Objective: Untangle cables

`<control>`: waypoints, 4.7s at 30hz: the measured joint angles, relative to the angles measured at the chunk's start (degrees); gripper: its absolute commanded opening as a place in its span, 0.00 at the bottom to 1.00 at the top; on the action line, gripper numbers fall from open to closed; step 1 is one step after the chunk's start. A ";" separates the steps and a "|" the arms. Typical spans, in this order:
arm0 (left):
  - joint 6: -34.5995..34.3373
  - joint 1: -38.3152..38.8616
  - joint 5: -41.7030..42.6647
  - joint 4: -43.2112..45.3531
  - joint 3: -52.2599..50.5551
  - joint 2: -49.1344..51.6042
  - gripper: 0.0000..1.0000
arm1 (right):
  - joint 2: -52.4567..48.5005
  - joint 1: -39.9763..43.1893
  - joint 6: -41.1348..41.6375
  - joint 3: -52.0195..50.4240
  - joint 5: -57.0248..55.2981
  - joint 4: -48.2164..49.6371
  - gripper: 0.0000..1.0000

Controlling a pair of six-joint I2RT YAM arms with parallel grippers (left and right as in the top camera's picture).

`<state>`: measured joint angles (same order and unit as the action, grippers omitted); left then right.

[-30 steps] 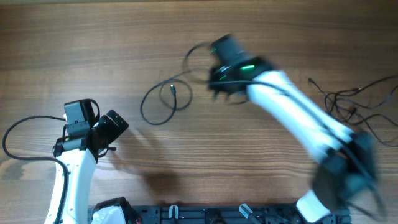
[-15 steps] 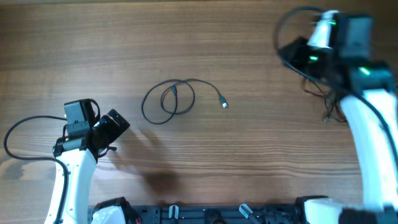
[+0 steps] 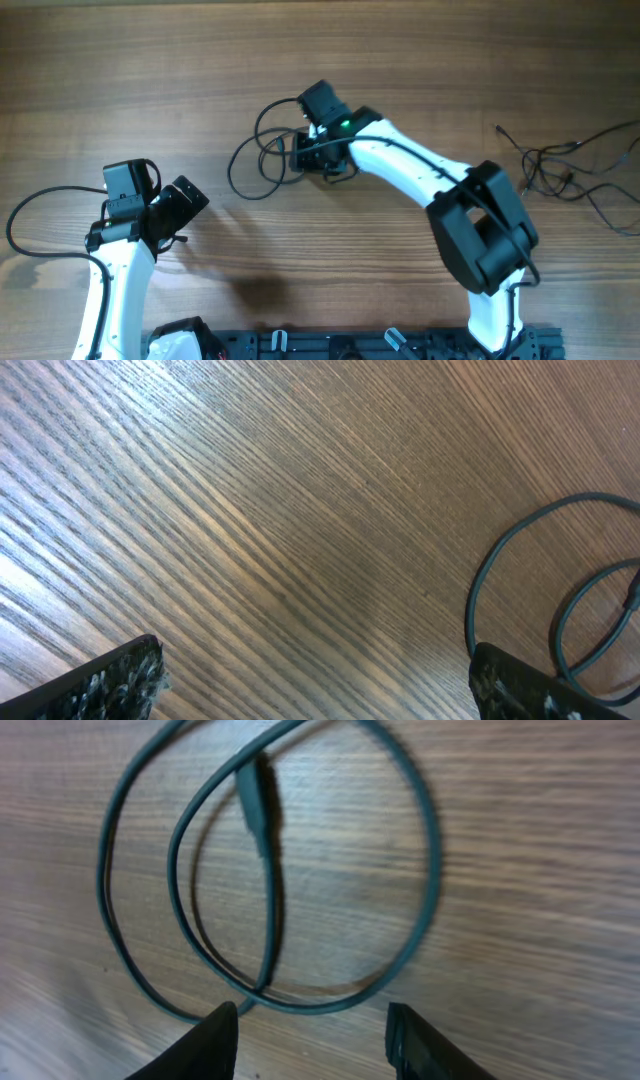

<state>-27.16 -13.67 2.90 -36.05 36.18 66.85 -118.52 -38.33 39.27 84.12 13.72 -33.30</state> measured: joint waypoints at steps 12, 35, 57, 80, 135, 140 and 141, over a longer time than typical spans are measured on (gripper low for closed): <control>-0.02 0.00 0.00 -0.63 0.00 0.00 1.00 | -3.82 -5.27 10.80 0.00 -11.47 4.11 0.39; 0.00 0.00 0.00 -0.87 0.00 0.00 1.00 | -3.89 -6.64 19.91 1.66 -18.71 -10.51 0.15; -0.02 0.00 0.00 -0.87 0.00 0.00 1.00 | -3.74 -10.78 20.72 1.57 -17.55 -11.32 0.04; 0.00 0.00 0.04 -0.98 -0.04 0.00 1.00 | 48.33 48.87 -4.04 3.15 -33.75 -17.51 0.04; 0.00 0.00 0.04 -0.61 -0.04 0.00 1.00 | 4.74 46.71 -12.17 -11.34 -3.69 -13.40 0.08; 0.00 0.00 0.04 -0.57 -0.04 0.00 1.00 | 4.74 46.71 -11.87 -11.63 -3.72 -14.40 0.04; 0.00 0.00 0.04 -0.57 -0.04 0.00 1.00 | 4.74 46.69 -11.87 -11.63 -3.69 -14.91 0.04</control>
<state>-27.16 -13.67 2.94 -36.62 36.14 66.85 -113.78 8.36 27.40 72.49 10.02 -48.21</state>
